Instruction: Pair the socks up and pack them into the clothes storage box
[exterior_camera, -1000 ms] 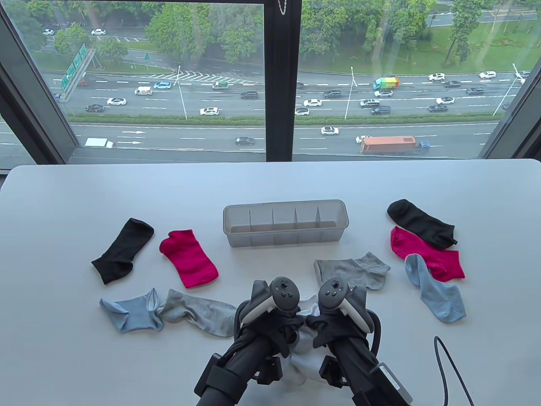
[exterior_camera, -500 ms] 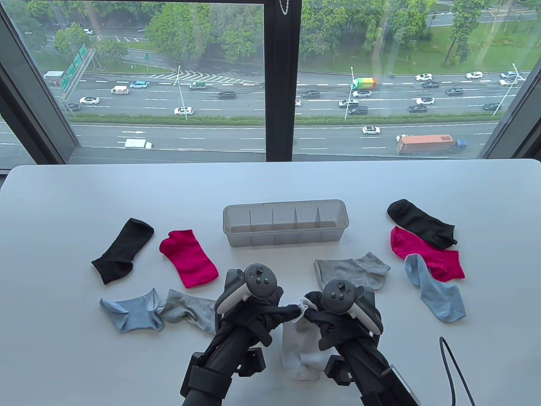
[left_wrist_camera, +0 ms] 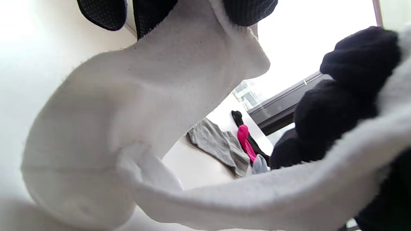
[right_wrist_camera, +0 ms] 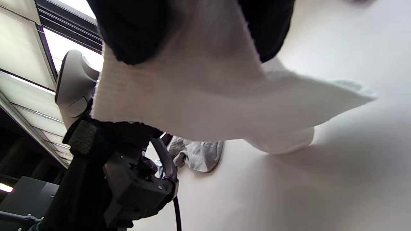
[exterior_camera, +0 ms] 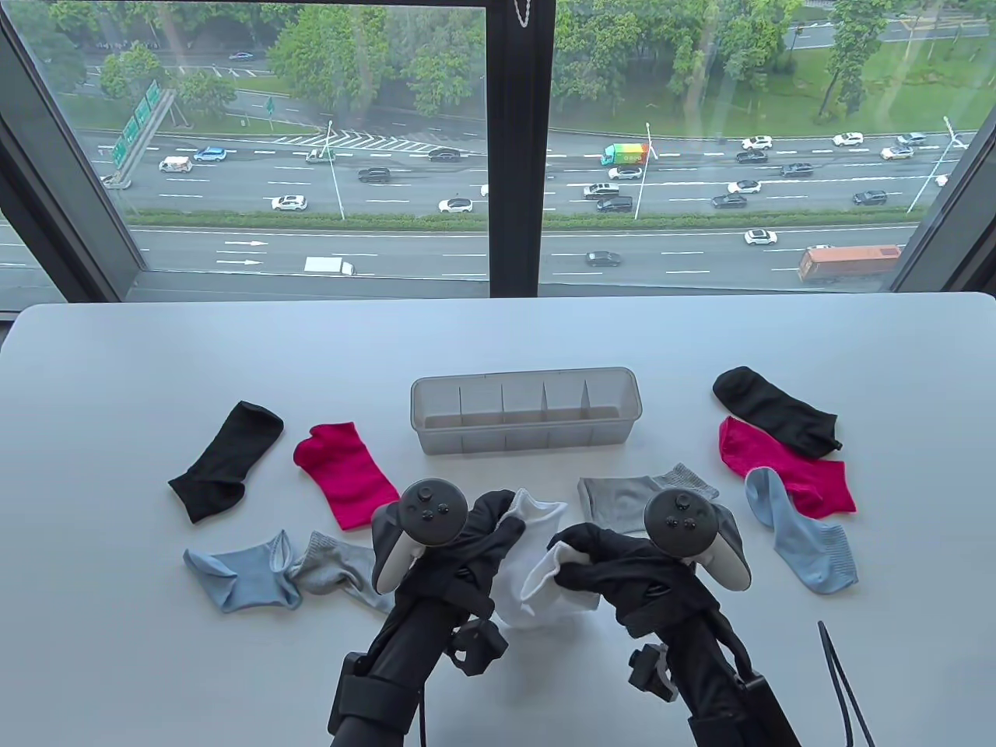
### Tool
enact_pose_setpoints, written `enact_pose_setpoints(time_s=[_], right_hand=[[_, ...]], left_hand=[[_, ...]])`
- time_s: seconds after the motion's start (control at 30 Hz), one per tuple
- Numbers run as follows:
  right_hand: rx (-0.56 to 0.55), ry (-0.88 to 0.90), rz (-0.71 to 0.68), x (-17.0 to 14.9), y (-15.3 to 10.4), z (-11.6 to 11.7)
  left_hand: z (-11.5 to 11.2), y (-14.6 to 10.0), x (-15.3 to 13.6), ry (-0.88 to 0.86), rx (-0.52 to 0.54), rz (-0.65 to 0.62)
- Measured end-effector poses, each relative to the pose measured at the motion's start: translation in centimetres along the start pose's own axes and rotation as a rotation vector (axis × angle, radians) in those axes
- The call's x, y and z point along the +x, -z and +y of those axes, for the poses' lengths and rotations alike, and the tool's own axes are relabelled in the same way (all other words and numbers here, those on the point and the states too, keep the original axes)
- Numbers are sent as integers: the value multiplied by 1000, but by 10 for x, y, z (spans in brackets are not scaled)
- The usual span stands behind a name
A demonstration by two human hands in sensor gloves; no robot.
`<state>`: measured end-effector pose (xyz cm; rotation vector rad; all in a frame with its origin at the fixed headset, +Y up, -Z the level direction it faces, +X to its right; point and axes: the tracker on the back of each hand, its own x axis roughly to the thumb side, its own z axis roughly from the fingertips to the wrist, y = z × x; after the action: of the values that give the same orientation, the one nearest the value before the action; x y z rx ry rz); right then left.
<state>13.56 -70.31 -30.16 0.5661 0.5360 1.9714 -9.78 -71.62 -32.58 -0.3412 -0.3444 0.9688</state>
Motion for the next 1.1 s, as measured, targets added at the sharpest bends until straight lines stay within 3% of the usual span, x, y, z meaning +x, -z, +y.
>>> enact_pose_setpoints(time_s=[0.03, 0.07, 0.27, 0.4, 0.47, 0.6, 0.7, 0.73, 0.83, 1.0, 1.1], right_hand=[[-154, -36, 12, 0, 1, 1], [-236, -76, 29, -1, 0, 2], [-453, -237, 42, 6, -11, -3], [-473, -198, 30, 8, -13, -2], [-457, -170, 23, 10, -12, -1], [-382, -205, 75, 6, -10, -6], [-414, -306, 101, 6, -12, -11], [-413, -338, 96, 7, -13, -12], [-302, -272, 49, 9, -12, -13], [-345, -324, 76, 10, -11, -12], [-364, -336, 73, 10, -13, -14]], left_hand=[[-2, 1, 3, -64, -45, -55], [-5, 1, 7, -123, -90, -95], [-8, -1, 15, -171, -132, -179], [-10, -4, 19, -272, -205, -241], [-11, -5, 25, -110, -200, -230], [-13, -9, 37, 88, -56, -202], [-13, -11, 41, 207, 12, -180], [-14, -14, 44, 299, 88, -171], [-17, -17, 52, 525, 195, -175], [-14, -16, 52, 430, 125, -204], [-12, -14, 47, 154, 41, -273]])
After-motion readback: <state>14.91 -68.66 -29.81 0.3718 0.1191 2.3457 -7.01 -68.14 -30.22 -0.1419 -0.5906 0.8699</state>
